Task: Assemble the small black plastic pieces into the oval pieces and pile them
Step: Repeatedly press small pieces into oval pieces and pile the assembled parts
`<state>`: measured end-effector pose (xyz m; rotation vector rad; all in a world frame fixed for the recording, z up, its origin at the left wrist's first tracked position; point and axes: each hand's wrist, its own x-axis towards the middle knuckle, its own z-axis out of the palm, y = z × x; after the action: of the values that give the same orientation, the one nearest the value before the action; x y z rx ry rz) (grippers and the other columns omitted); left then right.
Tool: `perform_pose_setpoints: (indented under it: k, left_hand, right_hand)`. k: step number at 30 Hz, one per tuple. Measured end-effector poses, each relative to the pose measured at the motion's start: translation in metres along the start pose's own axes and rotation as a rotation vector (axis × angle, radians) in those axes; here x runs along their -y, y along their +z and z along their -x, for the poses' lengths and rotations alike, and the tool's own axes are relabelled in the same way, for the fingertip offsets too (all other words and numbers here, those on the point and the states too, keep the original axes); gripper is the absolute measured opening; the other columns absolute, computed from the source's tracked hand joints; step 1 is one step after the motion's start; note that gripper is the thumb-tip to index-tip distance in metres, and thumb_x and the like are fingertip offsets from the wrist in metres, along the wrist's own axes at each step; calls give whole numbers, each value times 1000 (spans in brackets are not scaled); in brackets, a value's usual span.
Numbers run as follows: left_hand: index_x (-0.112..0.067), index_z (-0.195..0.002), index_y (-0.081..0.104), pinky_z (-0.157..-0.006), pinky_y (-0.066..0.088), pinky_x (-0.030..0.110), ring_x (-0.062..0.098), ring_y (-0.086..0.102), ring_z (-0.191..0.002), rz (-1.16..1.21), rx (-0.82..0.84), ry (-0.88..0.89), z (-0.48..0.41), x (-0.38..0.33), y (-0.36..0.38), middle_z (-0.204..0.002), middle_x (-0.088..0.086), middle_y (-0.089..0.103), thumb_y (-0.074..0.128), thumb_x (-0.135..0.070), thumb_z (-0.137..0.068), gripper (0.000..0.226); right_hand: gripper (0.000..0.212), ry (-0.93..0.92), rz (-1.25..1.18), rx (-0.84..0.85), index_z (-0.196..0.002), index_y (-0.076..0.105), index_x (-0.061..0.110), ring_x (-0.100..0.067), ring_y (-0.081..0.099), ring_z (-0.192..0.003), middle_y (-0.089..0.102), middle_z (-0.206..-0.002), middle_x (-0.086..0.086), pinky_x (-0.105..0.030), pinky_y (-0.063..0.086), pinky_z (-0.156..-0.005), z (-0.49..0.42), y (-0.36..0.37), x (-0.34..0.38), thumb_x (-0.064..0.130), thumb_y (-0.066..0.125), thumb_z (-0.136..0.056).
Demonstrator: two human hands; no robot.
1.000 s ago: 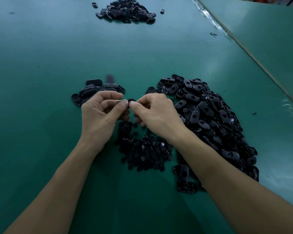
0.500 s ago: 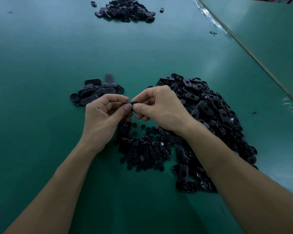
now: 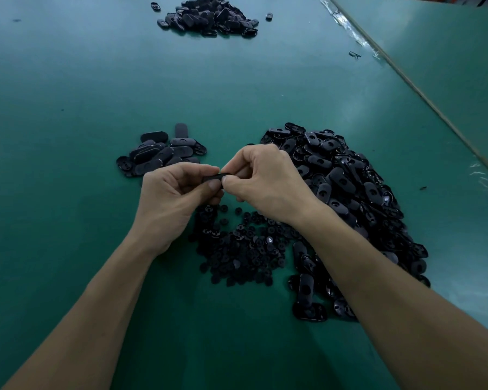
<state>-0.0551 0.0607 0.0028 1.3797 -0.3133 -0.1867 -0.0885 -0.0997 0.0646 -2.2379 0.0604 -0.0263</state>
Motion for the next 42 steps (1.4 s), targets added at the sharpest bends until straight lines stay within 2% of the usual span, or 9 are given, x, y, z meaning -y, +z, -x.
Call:
perform_pose_setpoints:
  k: [9,12,14,18,23,25,31,36,42]
  left_hand:
    - [-15,-83,73,-59,57,20,11,71,-59,-16,-72,24,1,-2,2,-68,-1,75,78,-14,-71,14]
    - [-18,-86,73,-63,58,21,11,72,-62,-92,-79,64,1,2,0,-72,-3,76,79,-2,-79,20]
    - [-24,-89,73,-67,60,25,13,72,-64,-184,-109,101,0,4,-1,-76,-4,76,76,4,-82,28]
    - [-31,-95,74,-72,62,35,14,74,-70,-328,-300,163,-2,8,-7,-81,-7,77,74,-5,-87,27]
    - [-26,-108,74,-79,59,25,3,71,-74,-641,-404,210,-4,6,-16,-94,-2,74,73,-15,-90,21]
    - [-24,-110,73,-79,56,18,-3,67,-75,-721,-406,195,-3,5,-15,-90,-9,71,73,-18,-91,20]
    - [-32,-106,71,-75,57,43,20,67,-87,-932,-439,86,1,1,-11,-91,-13,69,71,-33,-91,14]
    - [-28,-109,72,-67,41,33,10,50,-89,-1046,-422,86,-1,6,-13,-106,-11,52,71,-32,-92,17]
    - [-26,-108,69,-64,44,31,8,53,-82,-991,-437,108,-2,6,-14,-103,-9,52,66,-32,-96,14]
  right_hand:
    - [7,-8,2,17,-84,72,19,0,68,-58,71,-65,6,-13,52,-55,1,-3,2,12,71,-87]
    - [7,4,10,29,-89,73,18,-3,70,-59,72,-68,4,-14,54,-58,-2,-3,-1,13,69,-90]
    - [8,19,60,10,-97,74,18,-3,70,-69,73,-78,5,-17,56,-67,-3,-4,-4,18,67,-93]
    - [34,77,424,-40,-133,62,21,-19,55,-117,59,-125,-4,-35,45,-104,-4,-8,-15,27,58,-100]
    - [42,244,756,-6,-143,49,29,-32,36,-129,42,-137,-9,-44,34,-106,-2,-13,-28,28,50,-101]
    - [39,272,772,18,-140,51,26,-33,37,-129,45,-137,-10,-44,35,-105,-1,-13,-32,26,48,-102]
    - [33,225,769,-29,-135,58,21,-33,46,-122,53,-131,-12,-43,43,-102,-2,-18,-36,22,51,-102]
    - [27,145,763,-173,-123,65,15,-30,62,-107,69,-113,-9,-44,53,-91,-3,-19,-32,21,46,-104]
    - [27,42,585,-325,-120,70,14,-21,68,-95,74,-107,-4,-37,56,-86,-3,-19,-32,11,50,-102]
